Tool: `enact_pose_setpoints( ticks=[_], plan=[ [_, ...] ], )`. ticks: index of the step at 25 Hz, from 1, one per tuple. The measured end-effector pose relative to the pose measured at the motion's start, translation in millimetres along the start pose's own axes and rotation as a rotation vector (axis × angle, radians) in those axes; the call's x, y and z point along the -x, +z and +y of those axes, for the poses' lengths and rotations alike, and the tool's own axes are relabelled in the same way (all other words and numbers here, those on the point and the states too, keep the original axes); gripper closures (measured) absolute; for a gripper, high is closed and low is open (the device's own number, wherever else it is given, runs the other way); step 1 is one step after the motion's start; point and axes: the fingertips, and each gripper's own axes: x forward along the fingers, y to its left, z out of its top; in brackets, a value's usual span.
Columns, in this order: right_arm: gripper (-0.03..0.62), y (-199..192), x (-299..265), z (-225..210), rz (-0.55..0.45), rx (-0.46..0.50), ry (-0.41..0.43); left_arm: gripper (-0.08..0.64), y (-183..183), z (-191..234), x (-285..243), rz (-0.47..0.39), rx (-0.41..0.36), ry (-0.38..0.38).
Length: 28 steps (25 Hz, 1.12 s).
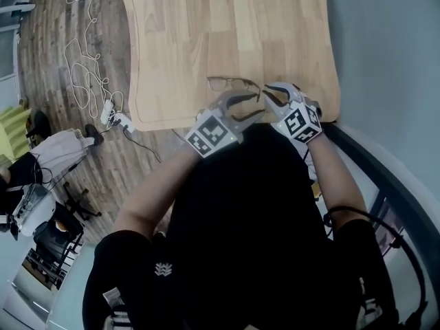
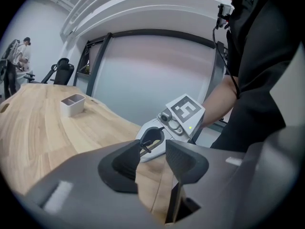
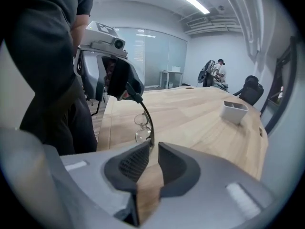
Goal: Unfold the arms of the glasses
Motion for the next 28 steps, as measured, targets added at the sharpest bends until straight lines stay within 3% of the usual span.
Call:
enact_pose_setpoints(
  ticks=[7, 18, 23, 28],
  plan=[
    [0.464, 6.9, 9.1, 4.5, -0.05, -0.013, -0.012, 0.383, 5.7, -16.6, -15.1, 0.023, -0.024, -0.039],
    [0.46, 9.9, 7.2, -7.8, -0.077, -0.068, -0.062, 0.383, 11.2, -20.2, -13.8, 0.021, -0.048, -0.047],
    [0.46, 12.2, 4.1, -21.0, -0.088, -0.105, -0.08, 0.383, -8.4, 5.2, 14.8, 0.05, -0.028, 0.002],
    [0.46, 9.1, -0.2, -41.4, -0.085, -0.123, -0.099, 0.383, -24.3, 46.4, 28.9, 0.094, -0.006, 0.111]
  ],
)
